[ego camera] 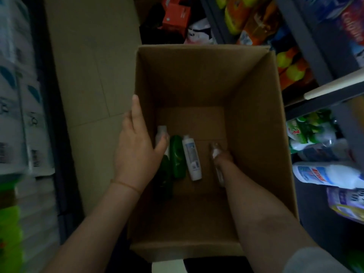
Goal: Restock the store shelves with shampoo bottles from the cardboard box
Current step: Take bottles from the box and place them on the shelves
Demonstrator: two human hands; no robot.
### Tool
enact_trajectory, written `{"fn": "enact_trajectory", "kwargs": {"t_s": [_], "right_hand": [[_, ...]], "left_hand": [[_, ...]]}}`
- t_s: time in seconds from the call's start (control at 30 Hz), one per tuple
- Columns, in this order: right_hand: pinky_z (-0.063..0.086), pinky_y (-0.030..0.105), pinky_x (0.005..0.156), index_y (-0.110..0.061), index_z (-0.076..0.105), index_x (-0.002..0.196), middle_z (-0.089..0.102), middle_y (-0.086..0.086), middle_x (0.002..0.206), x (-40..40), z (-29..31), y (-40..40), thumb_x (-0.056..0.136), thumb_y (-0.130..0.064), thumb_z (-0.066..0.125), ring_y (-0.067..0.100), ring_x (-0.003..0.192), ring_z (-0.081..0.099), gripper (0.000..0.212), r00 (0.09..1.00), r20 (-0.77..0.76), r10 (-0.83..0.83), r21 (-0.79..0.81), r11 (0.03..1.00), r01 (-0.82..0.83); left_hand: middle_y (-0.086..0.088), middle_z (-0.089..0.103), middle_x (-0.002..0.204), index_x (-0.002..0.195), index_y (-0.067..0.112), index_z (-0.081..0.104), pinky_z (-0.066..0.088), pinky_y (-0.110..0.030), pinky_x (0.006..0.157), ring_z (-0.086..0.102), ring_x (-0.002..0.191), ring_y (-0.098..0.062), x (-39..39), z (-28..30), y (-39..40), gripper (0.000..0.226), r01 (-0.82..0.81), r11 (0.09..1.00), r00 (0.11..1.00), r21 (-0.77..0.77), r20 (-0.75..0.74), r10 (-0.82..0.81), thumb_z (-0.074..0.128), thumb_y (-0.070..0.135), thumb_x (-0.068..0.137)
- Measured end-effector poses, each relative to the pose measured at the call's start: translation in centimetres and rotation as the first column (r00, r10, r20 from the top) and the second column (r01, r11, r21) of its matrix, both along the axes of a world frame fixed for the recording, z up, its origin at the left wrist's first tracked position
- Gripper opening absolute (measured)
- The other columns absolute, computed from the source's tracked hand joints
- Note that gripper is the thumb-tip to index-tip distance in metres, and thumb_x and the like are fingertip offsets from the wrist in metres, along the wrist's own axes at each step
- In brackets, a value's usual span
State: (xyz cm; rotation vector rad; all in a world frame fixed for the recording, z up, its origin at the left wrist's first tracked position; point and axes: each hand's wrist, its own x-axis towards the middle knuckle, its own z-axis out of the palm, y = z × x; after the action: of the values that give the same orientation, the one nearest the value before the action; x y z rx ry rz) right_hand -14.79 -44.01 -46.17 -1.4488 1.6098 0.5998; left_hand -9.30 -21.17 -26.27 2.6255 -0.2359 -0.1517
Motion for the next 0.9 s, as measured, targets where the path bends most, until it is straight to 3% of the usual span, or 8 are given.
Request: {"fn": "enact_trajectory", "kwargs": {"t_s": [0.1,0.23,0.4,0.5,0.57,0.73,0.8,0.9], "right_hand": [[0.048,0.039,0.094,-0.006,0.049,0.141,0.049,0.015,0.144,-0.9,-1.2,0.4,0.077,-0.078,0.052,0.036,0.125,0.053,0.096,0.985,-0.067,0.162,-0.024,0.986,-0.164],[0.048,0.033,0.085,-0.007,0.055,0.133,0.058,0.017,0.132,-0.7,0.1,1.5,0.084,-0.029,0.075,0.032,0.116,0.059,0.058,0.895,-0.015,0.445,0.039,0.895,-0.444],[0.048,0.031,0.081,-0.006,0.056,0.131,0.062,0.014,0.126,2.0,6.2,2.7,0.087,-0.017,0.072,0.025,0.102,0.062,0.048,0.896,0.329,0.298,0.225,0.897,-0.381],[0.051,0.03,0.075,-0.015,0.055,0.129,0.066,0.007,0.111,3.9,14.0,3.5,0.086,-0.043,0.07,0.02,0.093,0.064,0.054,0.862,0.497,0.099,0.277,0.923,-0.266],[0.053,0.035,0.079,-0.02,0.057,0.125,0.067,0.007,0.107,4.6,20.4,3.7,0.088,-0.061,0.056,0.022,0.096,0.065,0.055,0.818,0.575,-0.036,0.332,0.924,-0.192],[0.05,0.046,0.098,-0.018,0.059,0.13,0.07,0.013,0.116,2.2,36.1,2.4,0.089,-0.077,0.023,0.027,0.108,0.068,0.081,0.531,0.784,-0.322,0.47,0.867,-0.168],[0.05,0.047,0.1,-0.018,0.061,0.129,0.071,0.013,0.115,0.0,41.2,1.5,0.089,-0.077,0.021,0.026,0.106,0.069,0.082,0.442,0.84,-0.314,0.412,0.9,-0.145],[0.052,0.049,0.097,-0.018,0.065,0.125,0.072,0.013,0.113,-3.7,47.1,-0.5,0.09,-0.075,0.029,0.028,0.105,0.069,0.076,0.344,0.887,-0.308,0.342,0.939,-0.043]], "left_hand": [[-0.016,0.034,0.152,0.159,0.023,-0.009,0.044,-0.028,0.081,0.054,0.118,-0.027,0.0,-0.2,0.0,0.099,0.011,1.0,1.0,0.023,0.015,-0.011,0.059,0.047,0.091],[-0.017,0.035,0.151,0.159,0.022,-0.006,0.047,-0.029,0.08,0.055,0.114,-0.025,0.1,0.0,0.3,0.097,-0.003,0.999,1.0,0.045,0.001,0.003,0.058,0.046,0.091],[-0.015,0.018,0.161,0.159,0.026,-0.005,0.049,-0.041,0.099,0.041,0.137,-0.031,-0.1,1.1,0.4,0.096,-0.042,0.999,0.994,0.031,-0.099,0.045,0.062,0.038,0.091],[-0.01,0.006,0.165,0.159,0.02,0.009,0.026,-0.051,0.12,0.011,0.152,-0.03,-0.7,3.7,-0.3,0.086,0.018,1.0,0.997,-0.005,-0.07,-0.018,0.063,0.032,0.093],[-0.004,0.019,0.163,0.157,0.022,0.018,0.025,-0.041,0.121,0.019,0.149,-0.021,-1.1,6.7,-1.4,0.076,-0.006,0.98,0.99,-0.198,-0.138,-0.022,0.062,0.027,0.095],[-0.002,0.063,0.131,0.143,0.021,0.048,0.053,-0.026,0.084,0.064,0.113,-0.016,-1.9,17.3,-6.7,0.053,-0.385,0.612,0.797,-0.691,-0.583,-0.158,0.064,0.036,0.094],[-0.008,0.073,0.113,0.127,0.014,0.059,0.059,-0.033,0.078,0.072,0.099,-0.021,-3.1,21.7,-9.1,0.037,-0.432,0.466,0.756,-0.773,-0.591,-0.281,0.063,0.031,0.095],[-0.015,0.074,0.106,0.116,0.008,0.065,0.059,-0.041,0.083,0.072,0.096,-0.028,-5.2,27.6,-12.6,0.028,-0.345,0.406,0.767,-0.846,-0.504,-0.398,0.065,0.025,0.094]]}}
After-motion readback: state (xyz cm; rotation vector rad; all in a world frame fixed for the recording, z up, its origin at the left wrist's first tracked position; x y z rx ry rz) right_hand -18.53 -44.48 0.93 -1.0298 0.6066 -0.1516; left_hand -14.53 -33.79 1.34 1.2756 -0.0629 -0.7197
